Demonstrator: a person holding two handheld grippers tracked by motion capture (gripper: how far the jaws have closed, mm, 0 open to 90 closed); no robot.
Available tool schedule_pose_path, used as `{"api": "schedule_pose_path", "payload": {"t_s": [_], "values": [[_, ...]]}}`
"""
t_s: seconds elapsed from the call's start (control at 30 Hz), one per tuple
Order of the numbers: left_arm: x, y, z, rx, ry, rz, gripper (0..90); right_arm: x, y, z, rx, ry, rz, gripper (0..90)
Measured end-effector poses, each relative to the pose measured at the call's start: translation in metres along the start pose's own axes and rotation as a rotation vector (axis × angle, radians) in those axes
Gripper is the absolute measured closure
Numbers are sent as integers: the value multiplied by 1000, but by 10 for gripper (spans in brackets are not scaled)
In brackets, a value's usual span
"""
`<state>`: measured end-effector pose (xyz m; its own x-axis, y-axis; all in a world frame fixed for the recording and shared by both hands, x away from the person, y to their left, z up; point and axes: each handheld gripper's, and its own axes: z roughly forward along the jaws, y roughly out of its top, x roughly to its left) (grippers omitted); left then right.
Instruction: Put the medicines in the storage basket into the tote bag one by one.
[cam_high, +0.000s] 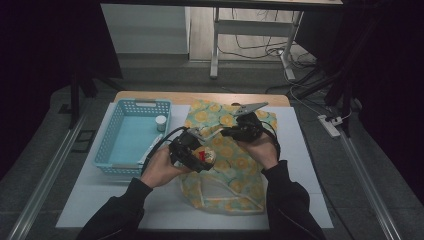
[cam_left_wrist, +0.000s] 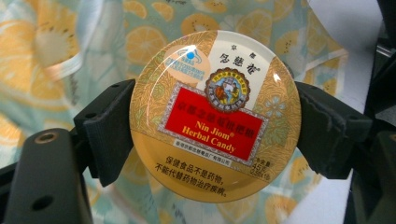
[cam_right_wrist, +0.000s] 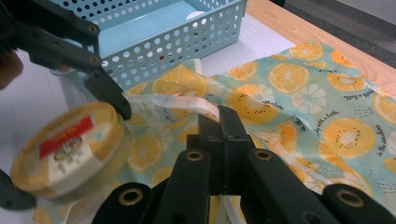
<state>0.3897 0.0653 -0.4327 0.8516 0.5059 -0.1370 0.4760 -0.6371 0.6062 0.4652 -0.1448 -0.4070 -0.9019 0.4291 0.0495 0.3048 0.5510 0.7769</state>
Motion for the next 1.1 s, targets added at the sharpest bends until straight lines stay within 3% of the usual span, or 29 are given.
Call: {"api": "schedule_pose_path", "payload": {"t_s": [0.67,1.1], "values": [[9,22,57,21,11,27,206,-13,-5,-1,-14,-30,29,899],[23,25,91,47,70,29,205,-18,-8,0,-11,-48,39,899]]}}
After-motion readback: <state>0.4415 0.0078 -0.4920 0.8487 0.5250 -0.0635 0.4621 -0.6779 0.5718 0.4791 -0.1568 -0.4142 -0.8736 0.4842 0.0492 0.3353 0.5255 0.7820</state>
